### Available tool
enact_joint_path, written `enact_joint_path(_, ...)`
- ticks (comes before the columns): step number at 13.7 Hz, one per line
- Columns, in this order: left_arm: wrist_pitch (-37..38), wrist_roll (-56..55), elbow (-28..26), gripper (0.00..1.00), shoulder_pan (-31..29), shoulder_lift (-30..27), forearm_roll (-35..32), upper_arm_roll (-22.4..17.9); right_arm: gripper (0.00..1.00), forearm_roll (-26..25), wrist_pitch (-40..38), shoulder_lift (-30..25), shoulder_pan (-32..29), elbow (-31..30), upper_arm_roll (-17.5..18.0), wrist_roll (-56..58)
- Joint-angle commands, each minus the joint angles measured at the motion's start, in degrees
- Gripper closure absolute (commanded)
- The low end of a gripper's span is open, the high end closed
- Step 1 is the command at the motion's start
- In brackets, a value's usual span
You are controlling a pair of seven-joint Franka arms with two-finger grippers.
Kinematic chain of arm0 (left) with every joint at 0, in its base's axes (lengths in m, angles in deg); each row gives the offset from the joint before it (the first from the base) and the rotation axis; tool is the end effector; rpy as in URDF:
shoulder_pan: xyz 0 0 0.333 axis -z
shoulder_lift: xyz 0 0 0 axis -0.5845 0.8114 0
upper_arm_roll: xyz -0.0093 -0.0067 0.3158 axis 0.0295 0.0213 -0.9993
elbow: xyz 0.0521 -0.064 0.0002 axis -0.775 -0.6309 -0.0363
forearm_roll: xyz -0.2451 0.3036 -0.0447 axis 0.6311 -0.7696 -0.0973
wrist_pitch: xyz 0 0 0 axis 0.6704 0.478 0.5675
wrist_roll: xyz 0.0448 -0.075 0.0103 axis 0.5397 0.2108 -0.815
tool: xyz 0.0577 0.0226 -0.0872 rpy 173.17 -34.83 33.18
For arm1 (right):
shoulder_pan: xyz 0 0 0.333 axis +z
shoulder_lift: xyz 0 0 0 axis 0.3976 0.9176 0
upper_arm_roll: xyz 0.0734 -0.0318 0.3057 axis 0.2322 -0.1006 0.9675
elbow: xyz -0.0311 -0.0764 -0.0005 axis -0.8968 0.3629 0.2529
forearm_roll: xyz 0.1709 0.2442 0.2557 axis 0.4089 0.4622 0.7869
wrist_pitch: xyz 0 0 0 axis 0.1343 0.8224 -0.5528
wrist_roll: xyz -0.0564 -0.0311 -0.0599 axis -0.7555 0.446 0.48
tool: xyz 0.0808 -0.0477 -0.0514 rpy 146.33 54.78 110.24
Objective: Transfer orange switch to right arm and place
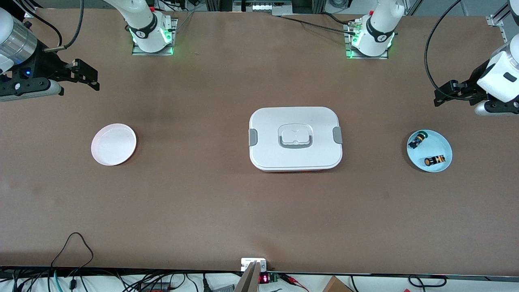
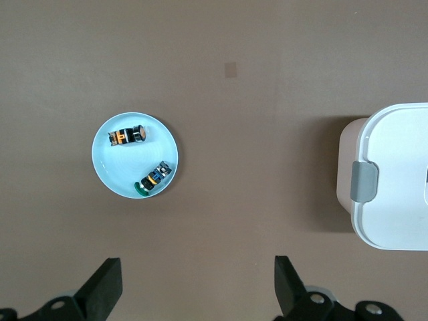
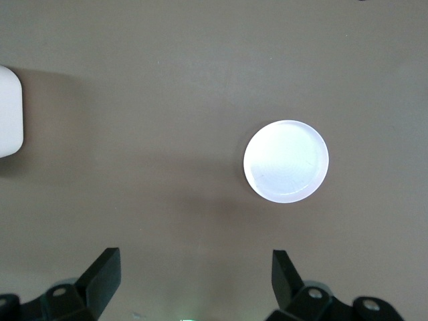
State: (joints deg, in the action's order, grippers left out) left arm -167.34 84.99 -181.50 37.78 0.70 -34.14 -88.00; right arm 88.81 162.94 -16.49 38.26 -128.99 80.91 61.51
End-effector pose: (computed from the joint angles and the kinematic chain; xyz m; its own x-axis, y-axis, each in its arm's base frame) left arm 0.5464 -0.0032 0.5819 0.9973 0.0419 -0.0605 0.0402 -0.9988 -0.0283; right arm 0.5374 0.0676 0.6151 0.9890 0.1425 -0.0406 0.1416 -0.9897 -0.0227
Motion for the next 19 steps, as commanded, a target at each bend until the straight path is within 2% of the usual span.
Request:
enact_joint_path(1,0.77,0.46,1.68,0.00,-0.25,0.95,0.32,-0.02,0.00,0.67,-0.65,0.34,0.02,0.69,-0.17,-0.55)
enact_joint_path(7,2.09,0.37,2.11,0.00,-0.25,1.04,0.32,-0.02,0.00,0.50,-0.39,0.34,0.02,0.78,-0.17,-0.55)
enact_joint_path(11,5.78,0.20,2.47,0.00,-0.16,1.30,0.32,-0.02,0.00,0.50,-0.12,0.34,0.11,0.78,-0.17,-0.46)
enact_joint_path(16,5.78,-0.33,7.12,0.00,-0.51,6.21,0.76,-0.64,0.00,0.41,-0.12,0.34,0.11,0.78,-0.17,-0.46)
enact_joint_path(19,5.69,0.37,10.36,0.00,-4.45,12.27,0.50,-0.73,0.00,0.41,-0.12,0.34,0.11,0.78,-0.17,-0.46)
